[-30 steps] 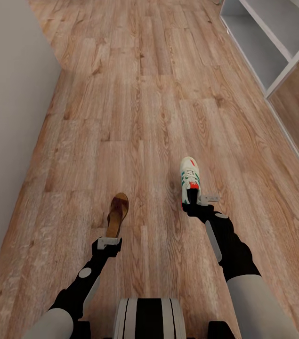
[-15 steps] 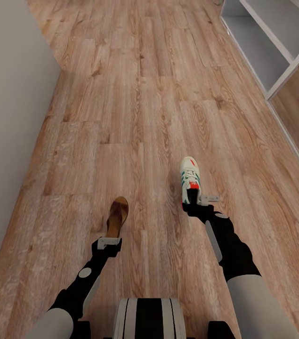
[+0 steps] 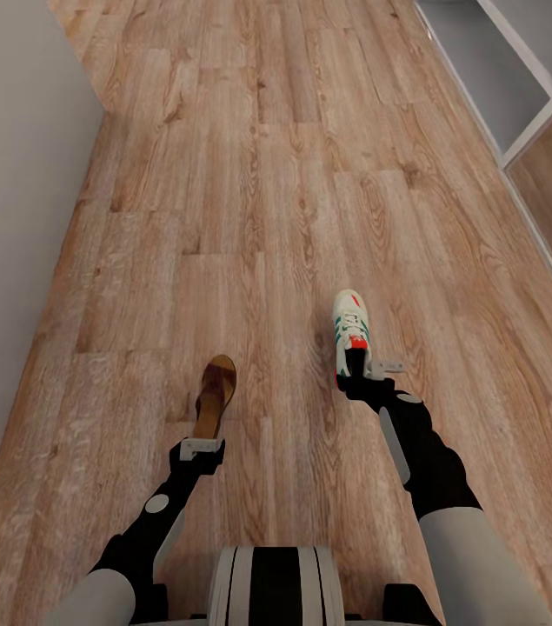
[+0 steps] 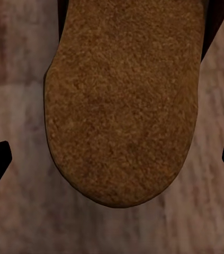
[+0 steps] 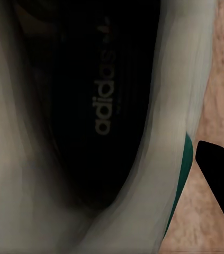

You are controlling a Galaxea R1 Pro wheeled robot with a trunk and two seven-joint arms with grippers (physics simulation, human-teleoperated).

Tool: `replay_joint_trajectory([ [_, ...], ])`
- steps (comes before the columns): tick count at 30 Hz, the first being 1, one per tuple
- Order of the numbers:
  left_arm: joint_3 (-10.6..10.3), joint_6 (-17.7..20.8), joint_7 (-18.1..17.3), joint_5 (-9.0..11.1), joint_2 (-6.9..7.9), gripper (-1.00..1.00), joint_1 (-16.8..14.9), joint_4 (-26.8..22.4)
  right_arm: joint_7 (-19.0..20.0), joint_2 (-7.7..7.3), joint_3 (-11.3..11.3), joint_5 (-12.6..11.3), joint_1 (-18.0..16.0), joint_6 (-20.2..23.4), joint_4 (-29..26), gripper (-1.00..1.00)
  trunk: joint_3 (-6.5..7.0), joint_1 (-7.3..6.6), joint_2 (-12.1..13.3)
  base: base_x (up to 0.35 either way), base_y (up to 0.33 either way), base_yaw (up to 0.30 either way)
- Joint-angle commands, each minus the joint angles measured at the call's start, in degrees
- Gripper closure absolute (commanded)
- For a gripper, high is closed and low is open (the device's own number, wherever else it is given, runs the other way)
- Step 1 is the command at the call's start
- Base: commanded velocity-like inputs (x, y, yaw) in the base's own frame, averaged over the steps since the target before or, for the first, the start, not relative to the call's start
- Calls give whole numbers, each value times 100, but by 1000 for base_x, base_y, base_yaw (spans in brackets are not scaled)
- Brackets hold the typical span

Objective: Pick up the two gym shoes and the two sandals from the corridor floor and place them onto the hallstand (shoe rack) in the corridor, making sure they are on the rack and not on the floor. Arrange them so the two gym shoes are next to each other and the two sandals are next to each other.

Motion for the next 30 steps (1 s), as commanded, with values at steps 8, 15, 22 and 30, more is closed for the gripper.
replay_joint_trajectory([
  [8,13,-18,-11,-36,-1,-100,-1,2,12,5,-13,-5,1,29,-8,100,-4,-1,-1,0,0,0],
  [15,20,-18,-7,-36,-1,-100,-2,3,12,5,-14,-5,0,29,-8,100,-4,-1,-1,57,0,0],
  [22,20,-18,-2,-36,-6,-100,-1,9,12,5,-14,-5,-1,29,-9,100,-4,-1,-1,41,0,0],
  [30,20,-18,-2,-30,-6,100,-2,7,12,5,-14,-5,-1,29,-9,100,-4,-1,-1,1,0,0],
])
